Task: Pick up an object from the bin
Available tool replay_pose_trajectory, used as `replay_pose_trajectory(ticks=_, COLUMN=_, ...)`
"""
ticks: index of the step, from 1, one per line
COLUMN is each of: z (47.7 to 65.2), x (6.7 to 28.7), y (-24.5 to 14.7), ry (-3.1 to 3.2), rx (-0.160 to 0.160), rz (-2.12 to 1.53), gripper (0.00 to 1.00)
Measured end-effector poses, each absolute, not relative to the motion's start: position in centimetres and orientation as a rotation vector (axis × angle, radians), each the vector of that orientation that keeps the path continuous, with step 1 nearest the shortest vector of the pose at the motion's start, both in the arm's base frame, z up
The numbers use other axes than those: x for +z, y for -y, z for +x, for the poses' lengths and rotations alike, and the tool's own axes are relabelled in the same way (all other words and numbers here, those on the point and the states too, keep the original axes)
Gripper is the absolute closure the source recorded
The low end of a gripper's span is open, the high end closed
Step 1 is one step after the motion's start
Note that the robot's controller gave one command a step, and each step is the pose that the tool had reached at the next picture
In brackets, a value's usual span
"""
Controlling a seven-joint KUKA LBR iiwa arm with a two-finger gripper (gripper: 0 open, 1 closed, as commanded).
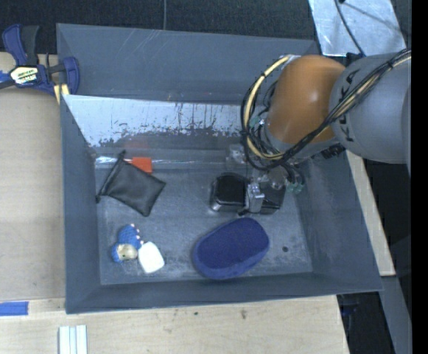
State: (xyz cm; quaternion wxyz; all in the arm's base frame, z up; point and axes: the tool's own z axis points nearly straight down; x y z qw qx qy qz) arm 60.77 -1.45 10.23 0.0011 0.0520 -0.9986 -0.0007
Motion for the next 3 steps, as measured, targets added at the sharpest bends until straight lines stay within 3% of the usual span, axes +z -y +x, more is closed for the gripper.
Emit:
replay_pose_trajectory(ticks=1, z=62.09, x=6.83, y=3.22, ry=3.137, rx=-0.002, rz=-0.084, gripper=0.00)
replay_pose_trajectory(ticks=2, z=62.08, x=6.83, y=3.20, ry=3.136, rx=-0.002, rz=-0.081, gripper=0.00)
replay_pose_trajectory(ticks=3, z=62.16, x=6.96, y=3.21, ry=3.139, rx=-0.002, rz=-0.081, gripper=1.00)
